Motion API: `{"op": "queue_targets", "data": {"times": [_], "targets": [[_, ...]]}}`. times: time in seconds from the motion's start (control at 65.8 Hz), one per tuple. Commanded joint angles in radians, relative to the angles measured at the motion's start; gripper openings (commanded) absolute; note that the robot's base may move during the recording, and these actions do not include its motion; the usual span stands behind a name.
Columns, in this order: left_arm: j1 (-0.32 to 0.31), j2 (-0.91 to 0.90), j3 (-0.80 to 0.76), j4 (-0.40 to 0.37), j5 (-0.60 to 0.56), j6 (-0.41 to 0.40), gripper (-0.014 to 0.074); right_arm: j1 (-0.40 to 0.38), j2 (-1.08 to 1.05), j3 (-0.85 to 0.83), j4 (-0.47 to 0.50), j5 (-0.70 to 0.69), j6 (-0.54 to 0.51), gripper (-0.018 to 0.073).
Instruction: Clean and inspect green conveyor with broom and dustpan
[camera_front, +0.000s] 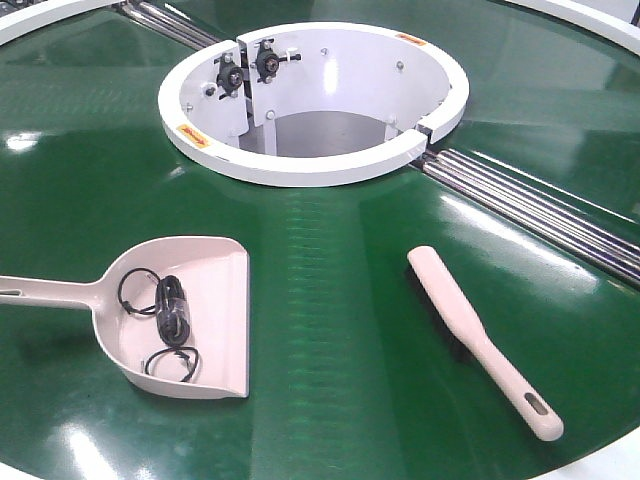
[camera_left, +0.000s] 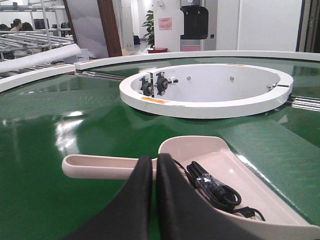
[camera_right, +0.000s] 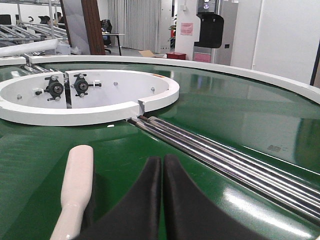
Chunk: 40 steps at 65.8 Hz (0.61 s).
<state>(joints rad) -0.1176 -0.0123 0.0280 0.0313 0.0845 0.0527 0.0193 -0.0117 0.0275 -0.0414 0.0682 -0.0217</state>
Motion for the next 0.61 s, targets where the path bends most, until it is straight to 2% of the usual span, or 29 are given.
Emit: {"op": "queue_targets", "data": {"times": [0.0, 0.592], "targets": [[0.003, -0.014, 0.009, -0.003, -0.07, 0.001, -0.0006, -0.006, -0.011, 0.004, -0.007, -0.079, -0.005, -0.0008], [0.003, -0.014, 0.009, -0.003, -0.07, 0.001, -0.0006, -0.006, -0.011, 0.004, -0.007, -0.079, -0.005, -0.0008]]}}
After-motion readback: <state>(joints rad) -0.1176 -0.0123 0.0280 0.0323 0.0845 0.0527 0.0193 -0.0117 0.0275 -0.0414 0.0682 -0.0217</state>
